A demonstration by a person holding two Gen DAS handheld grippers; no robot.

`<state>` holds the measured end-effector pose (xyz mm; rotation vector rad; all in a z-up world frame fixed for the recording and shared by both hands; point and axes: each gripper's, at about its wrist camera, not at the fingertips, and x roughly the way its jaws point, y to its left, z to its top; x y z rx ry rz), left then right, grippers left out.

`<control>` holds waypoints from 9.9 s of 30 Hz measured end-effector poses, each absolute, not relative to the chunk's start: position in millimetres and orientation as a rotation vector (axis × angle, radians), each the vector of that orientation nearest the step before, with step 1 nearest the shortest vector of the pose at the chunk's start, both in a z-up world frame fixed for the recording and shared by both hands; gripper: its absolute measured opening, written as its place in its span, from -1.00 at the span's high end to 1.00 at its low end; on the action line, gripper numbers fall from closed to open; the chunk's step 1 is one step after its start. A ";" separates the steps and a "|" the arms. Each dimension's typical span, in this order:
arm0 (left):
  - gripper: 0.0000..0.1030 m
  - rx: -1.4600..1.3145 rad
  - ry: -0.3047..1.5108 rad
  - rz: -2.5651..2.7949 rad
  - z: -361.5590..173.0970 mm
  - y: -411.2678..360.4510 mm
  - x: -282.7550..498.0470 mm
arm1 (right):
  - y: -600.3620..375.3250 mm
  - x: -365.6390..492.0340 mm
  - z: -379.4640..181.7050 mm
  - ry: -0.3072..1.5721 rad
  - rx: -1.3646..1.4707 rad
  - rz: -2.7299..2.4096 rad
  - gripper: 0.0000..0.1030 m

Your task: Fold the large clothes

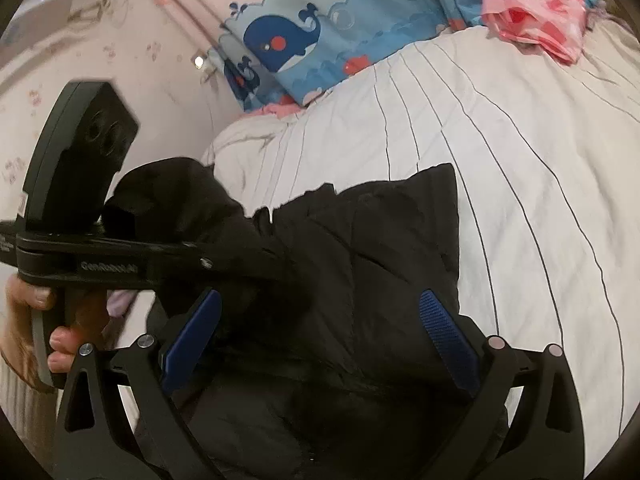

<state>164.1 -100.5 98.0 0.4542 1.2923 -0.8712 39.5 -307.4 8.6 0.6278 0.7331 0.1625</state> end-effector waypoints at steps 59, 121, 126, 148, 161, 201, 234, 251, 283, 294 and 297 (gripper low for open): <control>-0.67 -0.354 1.226 -0.660 81.2 175.8 216.9 | -272.2 131.1 -7.1 0.596 0.837 0.593 0.48; -0.85 -0.516 1.242 -0.413 -30.4 267.2 259.9 | -311.6 119.8 -94.4 1.051 0.132 -0.065 -0.79; -0.85 -0.516 1.163 -0.461 24.3 305.1 204.8 | -327.8 78.0 -57.1 1.003 0.185 -0.043 -0.79; -0.85 -0.594 1.365 -0.524 -30.9 400.2 -47.9 | -339.1 -151.5 -70.7 1.255 0.790 0.515 -0.80; 0.19 -0.663 1.322 -0.526 -25.6 382.1 -68.7 | -299.9 -177.4 -54.6 1.185 0.822 0.641 0.62; -0.21 -0.471 1.038 -0.727 111.1 322.5 -17.1 | -403.1 -107.5 74.6 0.832 0.473 0.276 -0.37; -0.76 -0.767 1.310 -0.820 -44.5 408.4 -150.3 | -423.8 -301.8 -8.5 1.068 0.785 0.429 -0.79; -0.75 -0.642 1.312 -0.793 -35.2 361.0 -163.6 | -388.7 -352.8 -15.3 1.000 0.914 0.647 -0.45; -0.35 -0.679 1.199 -0.892 -18.4 366.6 -193.2 | -407.1 -395.0 -33.7 0.912 1.007 0.602 0.05; 0.74 -0.664 1.011 -0.986 31.4 359.1 -203.3 | -376.0 -388.8 0.5 0.635 0.989 0.712 0.85; 0.74 -0.682 0.993 -1.023 32.5 365.7 -201.2 | -390.9 -395.3 14.7 0.567 0.978 0.739 0.85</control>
